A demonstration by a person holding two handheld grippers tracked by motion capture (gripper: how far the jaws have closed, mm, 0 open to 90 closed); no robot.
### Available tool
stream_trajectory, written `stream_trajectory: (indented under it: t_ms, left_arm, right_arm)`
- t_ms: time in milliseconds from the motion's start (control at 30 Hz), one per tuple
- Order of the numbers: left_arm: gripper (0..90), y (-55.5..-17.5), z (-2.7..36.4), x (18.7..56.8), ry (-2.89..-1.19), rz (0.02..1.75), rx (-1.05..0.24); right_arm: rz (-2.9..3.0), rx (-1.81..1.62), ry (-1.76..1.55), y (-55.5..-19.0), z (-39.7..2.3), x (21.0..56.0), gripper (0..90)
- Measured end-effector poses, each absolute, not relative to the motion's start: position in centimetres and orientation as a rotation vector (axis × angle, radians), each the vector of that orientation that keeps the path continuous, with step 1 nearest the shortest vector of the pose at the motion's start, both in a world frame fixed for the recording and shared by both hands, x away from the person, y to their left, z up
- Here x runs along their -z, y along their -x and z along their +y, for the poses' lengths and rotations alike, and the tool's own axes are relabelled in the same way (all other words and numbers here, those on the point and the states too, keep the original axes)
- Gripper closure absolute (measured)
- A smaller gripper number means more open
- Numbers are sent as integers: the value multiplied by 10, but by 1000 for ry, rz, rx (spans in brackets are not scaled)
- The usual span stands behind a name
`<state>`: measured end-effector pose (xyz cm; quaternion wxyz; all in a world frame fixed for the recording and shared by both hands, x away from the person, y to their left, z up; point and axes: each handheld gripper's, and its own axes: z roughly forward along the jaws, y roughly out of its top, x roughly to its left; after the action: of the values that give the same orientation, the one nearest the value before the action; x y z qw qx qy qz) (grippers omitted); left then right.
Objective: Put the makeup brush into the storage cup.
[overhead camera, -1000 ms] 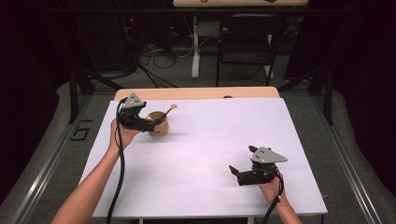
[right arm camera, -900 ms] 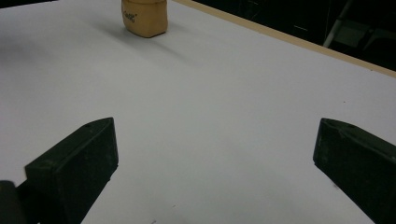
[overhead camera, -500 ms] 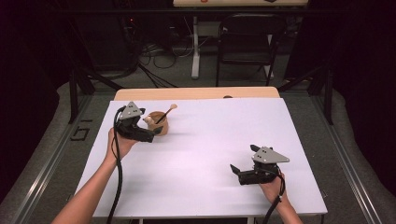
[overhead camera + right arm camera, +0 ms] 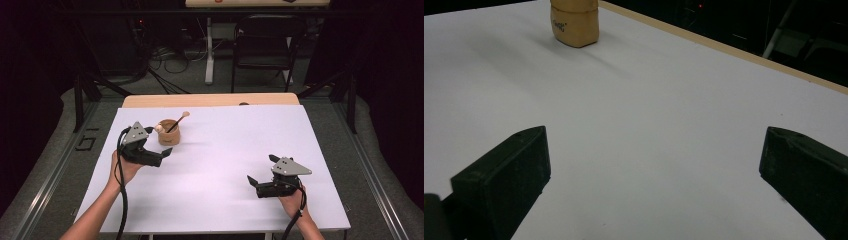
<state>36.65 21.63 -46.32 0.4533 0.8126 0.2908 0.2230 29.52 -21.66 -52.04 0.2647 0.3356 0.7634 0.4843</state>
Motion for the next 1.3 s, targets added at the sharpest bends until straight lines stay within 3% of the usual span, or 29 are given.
stream_trajectory:
  t_ms: [1300]
  left_arm:
    - [0,-299,256,521,-1863,726,-515]
  right_arm:
    - [2062,-1342,-888,-294,-217,523,0]
